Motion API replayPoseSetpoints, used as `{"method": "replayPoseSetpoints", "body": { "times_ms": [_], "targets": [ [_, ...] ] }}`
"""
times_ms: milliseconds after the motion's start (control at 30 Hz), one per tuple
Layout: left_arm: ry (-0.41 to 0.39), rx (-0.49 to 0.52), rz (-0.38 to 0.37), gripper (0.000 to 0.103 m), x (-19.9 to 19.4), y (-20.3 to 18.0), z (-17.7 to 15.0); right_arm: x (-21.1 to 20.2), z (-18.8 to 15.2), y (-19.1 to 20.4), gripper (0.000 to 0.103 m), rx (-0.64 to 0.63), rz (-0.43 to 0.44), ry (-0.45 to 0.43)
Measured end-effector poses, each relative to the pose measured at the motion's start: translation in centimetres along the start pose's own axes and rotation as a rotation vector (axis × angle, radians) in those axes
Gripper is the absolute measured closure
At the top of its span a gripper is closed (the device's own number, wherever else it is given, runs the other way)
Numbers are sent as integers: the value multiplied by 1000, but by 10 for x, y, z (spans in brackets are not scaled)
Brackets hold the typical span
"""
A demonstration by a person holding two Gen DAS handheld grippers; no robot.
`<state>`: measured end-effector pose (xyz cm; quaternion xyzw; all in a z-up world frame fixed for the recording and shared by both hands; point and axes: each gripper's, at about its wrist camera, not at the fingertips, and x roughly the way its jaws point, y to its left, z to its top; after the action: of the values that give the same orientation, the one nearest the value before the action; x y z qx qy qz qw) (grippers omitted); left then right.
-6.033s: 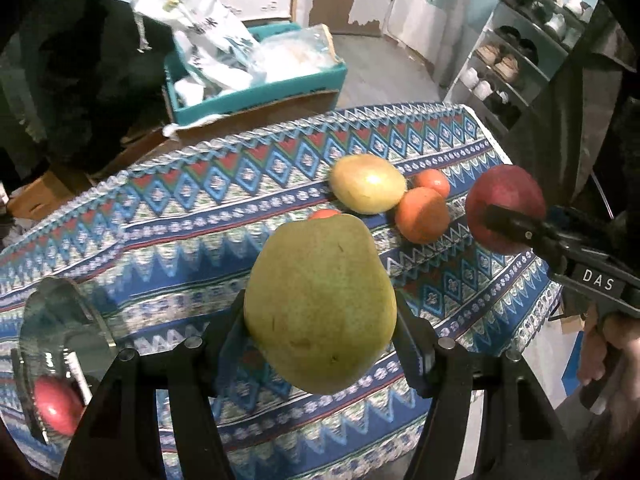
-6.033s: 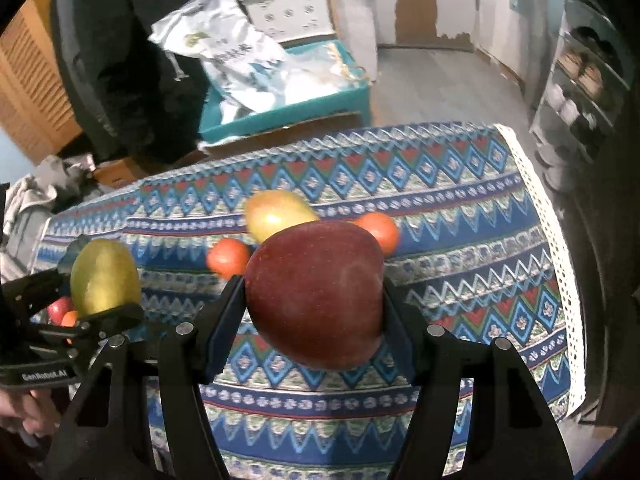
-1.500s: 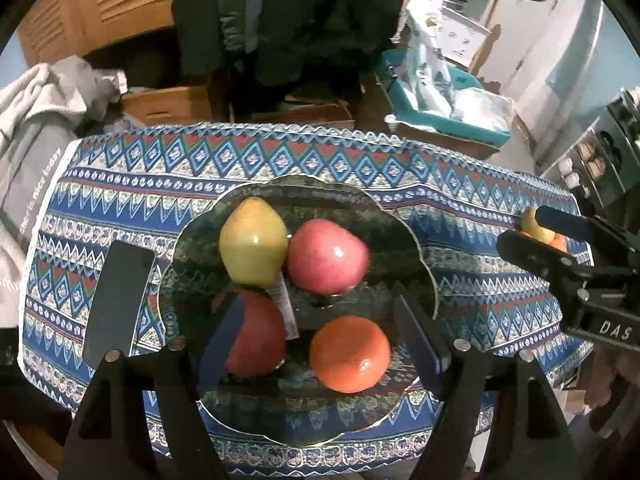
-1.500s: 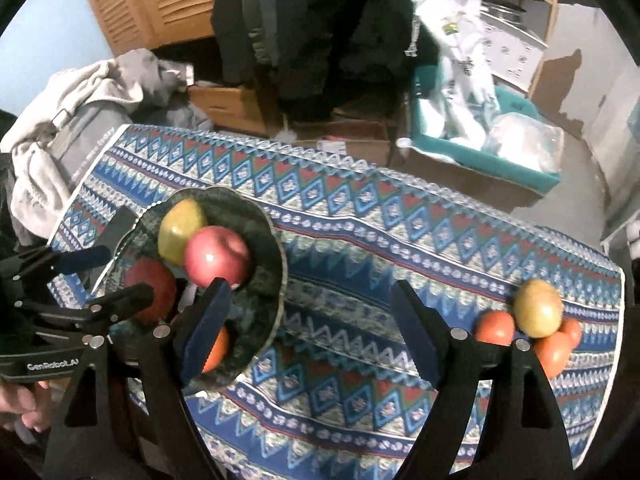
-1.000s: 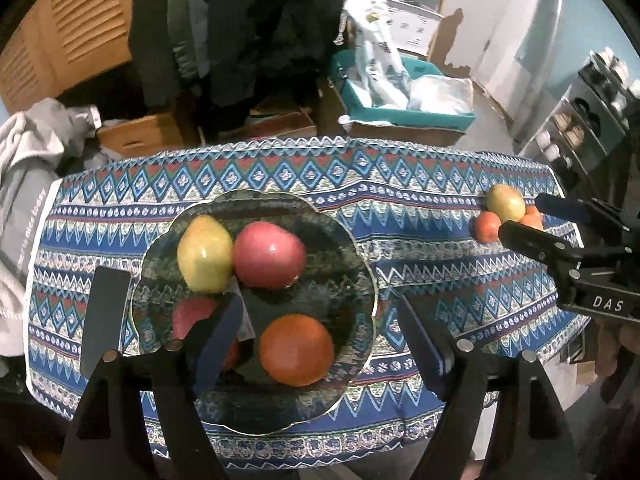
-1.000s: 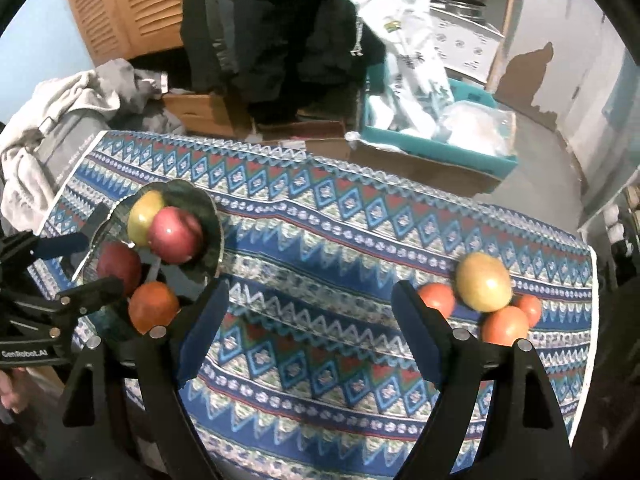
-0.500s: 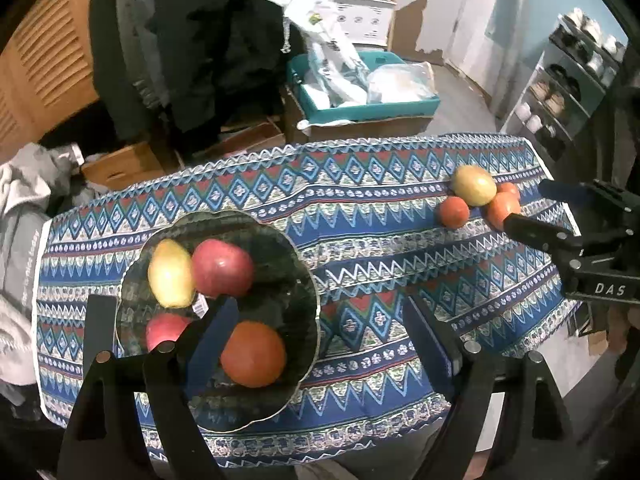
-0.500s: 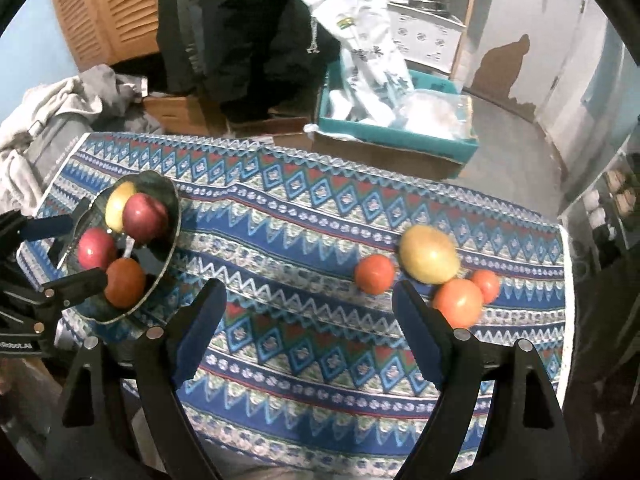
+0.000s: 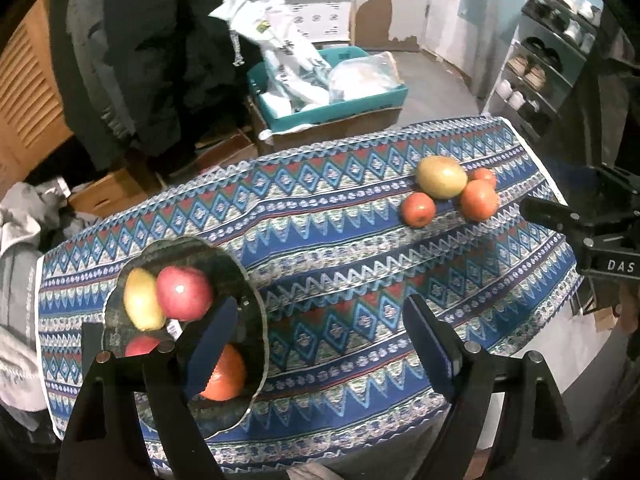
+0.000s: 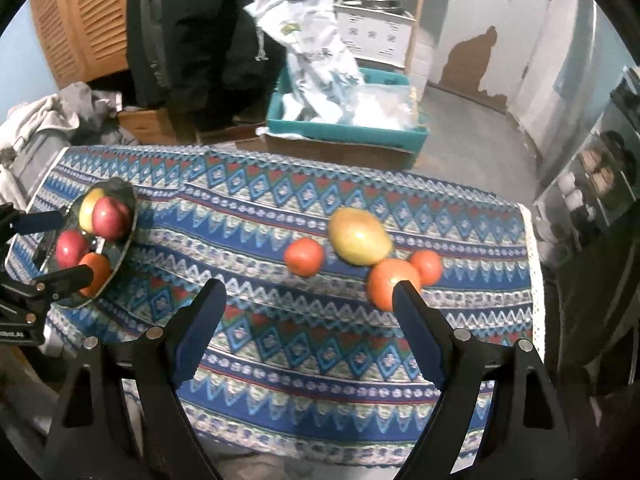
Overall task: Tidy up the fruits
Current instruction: 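Move both tools back from the bowl to the remaining fruit, then grasp the large orange with the right tool while the left tool grasps a small red-orange fruit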
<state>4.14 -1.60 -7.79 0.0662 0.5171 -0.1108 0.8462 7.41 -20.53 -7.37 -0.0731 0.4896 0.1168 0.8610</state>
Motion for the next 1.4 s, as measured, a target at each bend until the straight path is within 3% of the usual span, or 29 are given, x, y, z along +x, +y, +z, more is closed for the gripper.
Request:
{"method": "replayPoseSetpoints", "body": {
  "times_ms": [300, 667, 933, 1400],
  "targets": [
    [28, 44, -22, 17, 14, -33, 25, 11, 1, -61, 19, 98, 33, 59],
    [95, 63, -51, 17, 57, -53, 64, 68, 12, -102, 19, 74, 70, 241],
    [144, 54, -71, 17, 102, -58, 81, 117, 8, -118, 19, 116, 102, 329],
    [230, 27, -121, 17, 166, -69, 87, 171, -2, -124, 19, 191, 134, 379]
  ]
}}
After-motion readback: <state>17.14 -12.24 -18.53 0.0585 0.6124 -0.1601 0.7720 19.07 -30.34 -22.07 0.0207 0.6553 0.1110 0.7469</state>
